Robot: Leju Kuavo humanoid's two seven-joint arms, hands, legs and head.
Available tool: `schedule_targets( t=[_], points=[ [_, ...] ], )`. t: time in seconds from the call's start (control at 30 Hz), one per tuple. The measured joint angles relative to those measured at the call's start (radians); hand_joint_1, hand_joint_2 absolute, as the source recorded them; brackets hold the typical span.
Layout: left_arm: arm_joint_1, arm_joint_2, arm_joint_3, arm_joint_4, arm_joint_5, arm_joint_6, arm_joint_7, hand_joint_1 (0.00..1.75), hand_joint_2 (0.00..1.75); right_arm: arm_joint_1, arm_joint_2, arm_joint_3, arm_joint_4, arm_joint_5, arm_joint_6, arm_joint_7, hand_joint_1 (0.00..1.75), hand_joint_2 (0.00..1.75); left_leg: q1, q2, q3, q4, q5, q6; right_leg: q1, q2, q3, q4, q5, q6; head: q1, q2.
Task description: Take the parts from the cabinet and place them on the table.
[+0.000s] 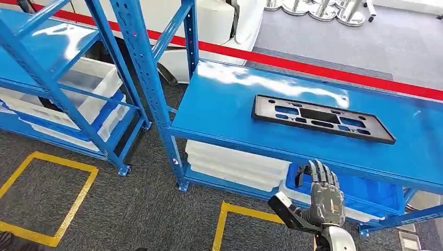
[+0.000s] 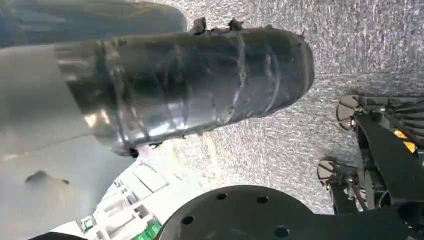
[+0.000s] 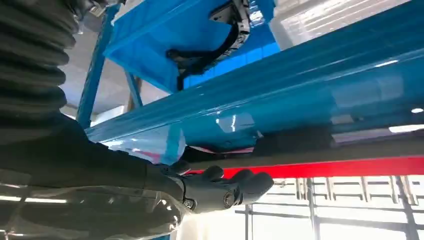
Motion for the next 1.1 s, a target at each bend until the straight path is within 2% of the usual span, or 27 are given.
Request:
schedule_targets(
  t=[0.03,0.07,0.1,0.13,0.17,0.3,0.37,0.4,0.53,0.57,0.6,0.63,0.7,0.73,0.77,0.8,0.83,0.87,0.9,0.93,0.97,1.0,1.07,1.1],
  points=[
    [0.000,0.000,0.000,0.000,0.000,0.000,-0.002,0.00,0.00,-0.001,0.001,0.000,-0.003,-0.003,0.000,-0.003,0.00,1.75,-0.002,0.001,-0.001,0.000,0.000,0.003,0.000,-0.001,0.004,-0.007,-0.008,-0.009,0.000,0.000],
    [-0.001,0.000,0.000,0.000,0.000,0.000,-0.002,0.00,0.00,-0.002,0.002,0.000,-0.007,-0.005,0.000,-0.004,0.00,1.75,-0.004,0.002,-0.002,0.001,0.001,0.004,-0.002,-0.002,0.006,-0.012,-0.015,-0.006,0.000,0.000],
    [-0.001,0.000,0.000,0.000,0.000,0.000,-0.003,0.00,0.00,-0.002,0.002,0.000,-0.009,-0.005,0.000,-0.005,0.00,1.75,-0.005,0.003,-0.001,0.001,0.002,0.006,-0.004,-0.002,0.006,-0.013,-0.010,0.017,0.000,0.000],
    [-0.002,0.000,0.000,0.000,0.000,0.000,-0.003,0.00,0.00,-0.002,0.003,0.000,-0.011,-0.004,-0.003,-0.005,0.00,1.75,-0.005,0.003,-0.001,0.001,0.003,0.006,-0.006,-0.002,0.005,-0.014,-0.011,0.029,0.000,0.000],
    [-0.002,0.000,0.000,0.000,0.000,0.000,-0.003,0.00,0.00,-0.002,0.004,0.000,-0.014,-0.003,-0.005,-0.006,0.00,1.75,-0.005,0.003,-0.001,0.001,0.005,0.006,-0.006,-0.002,0.005,-0.014,-0.010,0.033,0.000,0.000],
    [-0.001,0.000,0.000,0.000,0.000,0.000,-0.007,0.00,0.00,-0.002,0.005,0.000,-0.029,-0.007,-0.018,-0.022,0.00,1.75,-0.005,0.003,0.002,0.000,0.011,0.003,-0.005,-0.003,0.005,-0.009,-0.008,0.035,0.000,0.000],
    [-0.001,0.000,0.000,0.000,0.000,0.000,-0.009,0.00,0.00,-0.001,0.006,0.000,-0.037,-0.017,-0.028,-0.034,0.00,1.75,-0.008,0.003,0.002,0.003,0.010,0.006,-0.007,-0.003,0.005,-0.009,-0.005,0.038,-0.001,0.000],
    [-0.001,0.000,0.000,0.000,0.000,0.000,-0.009,0.00,0.00,0.001,0.006,0.000,-0.041,-0.017,-0.042,-0.042,0.00,0.00,-0.009,0.002,0.002,0.003,0.011,0.006,-0.008,-0.003,0.005,-0.009,-0.005,0.039,-0.001,0.000],
    [-0.001,0.001,0.000,0.000,0.002,0.002,-0.009,0.00,0.00,0.007,0.015,-0.002,-0.058,0.016,-0.130,-0.060,0.00,0.00,-0.011,0.002,0.002,0.002,0.010,0.011,-0.010,-0.003,0.006,-0.015,-0.001,0.044,-0.001,0.000],
    [-0.002,0.001,0.000,0.000,0.002,0.002,-0.010,0.00,0.00,0.007,0.015,-0.003,-0.063,0.023,-0.132,-0.058,0.00,0.00,-0.007,0.003,0.008,-0.010,0.015,0.018,-0.010,-0.003,0.010,-0.016,-0.003,0.047,-0.001,0.000],
    [-0.002,0.001,0.000,0.000,0.002,0.002,-0.011,0.00,0.00,0.009,0.014,-0.005,-0.068,0.030,-0.131,-0.053,0.00,0.00,-0.003,0.007,0.014,-0.020,0.021,0.024,-0.010,-0.003,0.007,0.003,-0.016,0.046,0.000,0.000],
    [-0.002,0.001,0.000,0.000,0.002,0.001,-0.011,0.00,0.00,0.008,0.014,-0.006,-0.069,0.035,-0.129,-0.048,0.00,0.00,-0.002,0.008,0.015,-0.024,0.023,0.027,-0.009,-0.003,-0.019,0.053,-0.046,0.043,0.001,0.000],
    [-0.003,0.001,0.000,0.000,0.002,0.001,-0.010,0.00,0.00,0.011,0.014,-0.011,-0.070,0.038,-0.122,-0.044,0.00,0.00,-0.004,0.009,0.012,-0.024,0.023,0.028,-0.009,-0.002,-0.116,0.234,-0.129,0.041,0.002,0.000],
    [-0.002,-0.006,0.000,0.000,0.002,0.002,-0.010,0.00,0.00,0.016,0.014,-0.013,-0.071,0.039,-0.121,-0.043,0.00,0.00,-0.006,0.009,0.011,-0.024,0.023,0.028,-0.009,-0.002,-0.163,0.317,-0.153,0.040,0.003,0.000],
    [-0.001,-0.010,0.000,0.000,0.002,0.002,-0.010,0.00,0.00,0.021,0.014,-0.014,-0.071,0.039,-0.119,-0.043,0.00,0.00,-0.008,0.008,0.012,-0.024,0.023,0.028,-0.009,-0.002,-0.187,0.347,-0.147,0.038,0.002,0.000],
    [-0.001,-0.011,0.000,0.000,0.002,0.002,-0.010,0.00,0.00,0.024,0.014,-0.016,-0.070,0.039,-0.119,-0.042,0.00,0.00,-0.009,0.007,0.013,-0.024,0.022,0.027,-0.009,-0.002,-0.183,0.321,-0.116,0.033,0.003,0.000],
    [-0.002,-0.013,0.000,0.000,0.002,0.002,-0.009,0.00,0.00,0.024,0.014,-0.018,-0.071,0.039,-0.118,-0.040,0.00,0.00,-0.011,0.006,0.014,-0.024,0.022,0.027,-0.008,-0.003,-0.161,0.256,-0.070,0.027,0.003,0.000],
    [-0.002,-0.013,0.000,0.000,0.002,0.002,-0.009,0.00,0.00,0.022,0.014,-0.019,-0.071,0.039,-0.117,-0.038,0.00,0.00,-0.013,0.006,0.016,-0.024,0.021,0.026,-0.007,-0.003,-0.123,0.163,-0.019,0.019,0.003,0.000],
    [-0.002,-0.013,0.000,0.000,0.002,0.002,-0.009,0.00,0.00,0.021,0.014,-0.020,-0.071,0.039,-0.116,-0.037,0.00,0.00,-0.014,0.006,0.018,-0.024,0.021,0.023,-0.002,-0.003,-0.080,0.066,0.025,0.007,0.003,0.000],
    [-0.003,-0.013,0.000,0.000,0.002,0.002,-0.009,0.00,0.00,0.020,0.014,-0.021,-0.071,0.039,-0.116,-0.037,0.00,0.00,-0.018,0.006,0.017,-0.023,0.021,0.016,0.004,-0.003,-0.068,0.031,0.029,0.001,0.001,0.000],
    [-0.002,-0.014,0.000,0.000,0.002,0.001,-0.009,0.00,0.00,0.021,0.015,-0.021,-0.072,0.038,-0.116,-0.036,0.00,0.00,-0.016,0.004,0.016,-0.023,0.022,0.007,0.006,-0.005,-0.071,0.026,0.037,0.002,0.002,0.000],
    [-0.002,-0.014,0.000,0.000,0.002,0.002,-0.009,0.00,0.00,0.021,0.015,-0.022,-0.073,0.038,-0.116,-0.036,0.00,1.75,-0.013,0.005,0.015,-0.024,0.022,-0.002,0.010,-0.003,-0.074,0.029,0.036,-0.002,0.001,0.000],
    [-0.002,-0.014,0.000,0.000,0.002,0.002,-0.009,0.00,0.00,0.021,0.014,-0.023,-0.073,0.037,-0.115,-0.036,0.00,1.75,-0.010,0.006,0.018,-0.031,0.026,-0.015,0.013,-0.002,-0.072,0.020,0.044,-0.014,0.002,0.000],
    [-0.003,-0.014,0.000,0.000,0.002,0.002,-0.009,0.00,0.00,0.021,0.016,-0.024,-0.073,0.037,-0.114,-0.036,0.00,1.75,-0.008,0.008,0.016,-0.024,0.019,-0.021,0.003,-0.005,-0.055,0.005,0.056,-0.021,0.001,0.000]
  ],
)
